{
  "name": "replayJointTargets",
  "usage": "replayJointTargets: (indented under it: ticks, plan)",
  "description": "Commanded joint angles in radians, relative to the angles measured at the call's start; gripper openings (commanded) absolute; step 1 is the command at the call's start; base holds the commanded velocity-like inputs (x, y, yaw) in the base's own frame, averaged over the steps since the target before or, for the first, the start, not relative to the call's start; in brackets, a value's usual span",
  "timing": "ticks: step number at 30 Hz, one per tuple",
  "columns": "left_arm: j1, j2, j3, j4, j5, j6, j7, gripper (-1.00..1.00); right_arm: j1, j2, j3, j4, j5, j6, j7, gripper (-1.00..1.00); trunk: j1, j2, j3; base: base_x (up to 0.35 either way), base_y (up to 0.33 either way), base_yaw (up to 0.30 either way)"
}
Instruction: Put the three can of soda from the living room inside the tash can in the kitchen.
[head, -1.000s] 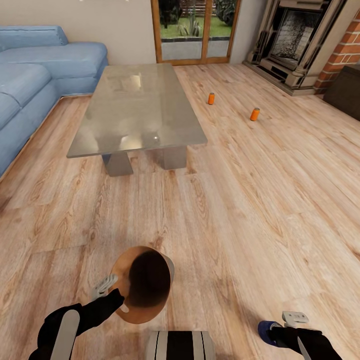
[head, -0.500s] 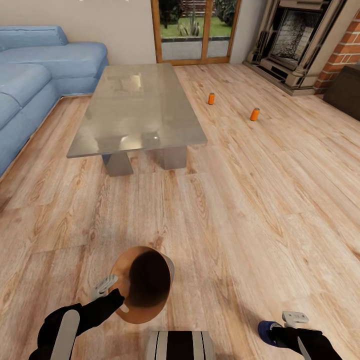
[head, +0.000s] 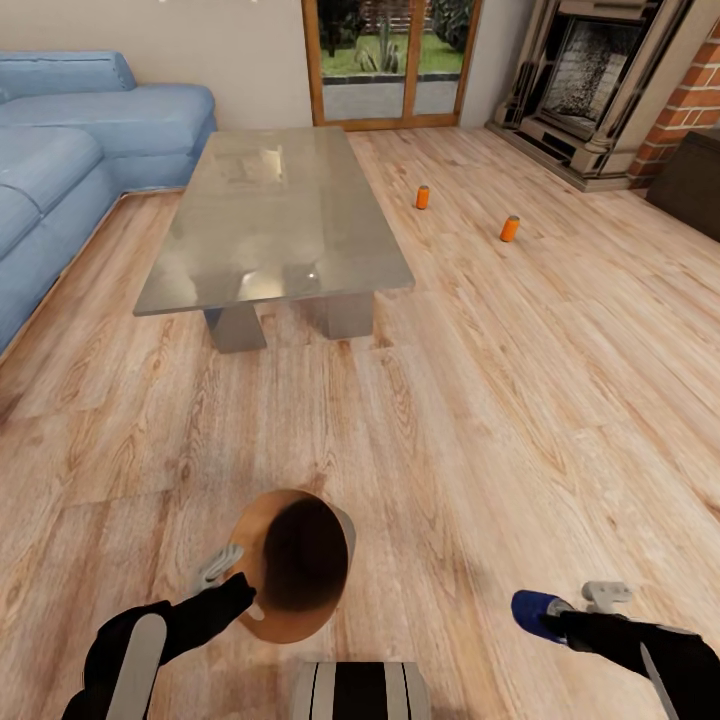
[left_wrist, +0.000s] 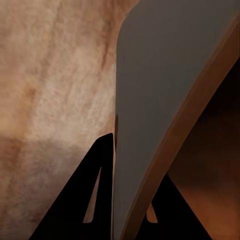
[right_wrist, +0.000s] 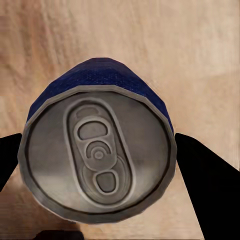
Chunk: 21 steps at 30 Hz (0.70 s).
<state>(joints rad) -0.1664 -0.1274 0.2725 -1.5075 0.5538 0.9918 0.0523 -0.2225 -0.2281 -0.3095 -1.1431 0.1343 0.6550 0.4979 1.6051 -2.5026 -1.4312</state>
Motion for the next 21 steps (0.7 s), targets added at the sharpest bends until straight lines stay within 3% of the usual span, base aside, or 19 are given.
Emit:
replayJointTargets:
  ticks: [1,2,3,5,6,9,15,21]
  plan:
    - [-0.002,0.000,-0.012,-0.001,0.031,-0.002,0.005,-1.00,0.038,-0.010,-0.035,-0.075,-0.003,0.027,0.088,-1.00,0.000,0.000,0.000,0.000,0.000,0.000]
    - [-0.002,-0.001,-0.017,-0.001,0.031,-0.002,0.005,-1.00,0.054,-0.013,-0.055,-0.109,-0.003,0.037,0.135,-1.00,0.000,0.000,0.000,0.000,0.000,0.000]
    - [-0.003,-0.001,-0.025,-0.002,0.030,-0.002,0.005,-1.00,0.081,-0.018,-0.098,-0.166,-0.005,0.052,0.235,-1.00,0.000,0.000,0.000,0.000,0.000,0.000]
    - [-0.003,-0.001,-0.030,-0.002,0.030,-0.002,0.005,-1.00,0.100,-0.021,-0.142,-0.210,-0.004,0.062,0.339,-1.00,0.000,0.000,0.000,0.000,0.000,0.000]
    - [-0.003,-0.001,-0.034,-0.002,0.029,-0.002,0.005,-1.00,0.113,-0.023,-0.183,-0.242,-0.001,0.070,0.439,-1.00,0.000,0.000,0.000,0.000,0.000,0.000]
    - [-0.003,-0.001,-0.038,-0.002,0.030,-0.002,0.006,-1.00,0.138,-0.025,-0.248,-0.290,0.005,0.087,0.622,-1.00,0.000,0.000,0.000,0.000,0.000,0.000]
    - [-0.004,-0.003,-0.042,-0.002,0.029,-0.008,0.011,-1.00,0.179,-0.024,-0.283,-0.366,0.003,0.120,0.751,-1.00,0.000,0.000,0.000,0.000,0.000,0.000]
    - [-0.004,-0.003,-0.042,-0.002,0.029,-0.032,0.016,-1.00,0.189,-0.013,-0.283,-0.421,0.001,0.181,0.855,-1.00,0.000,0.000,0.000,0.000,0.000,0.000]
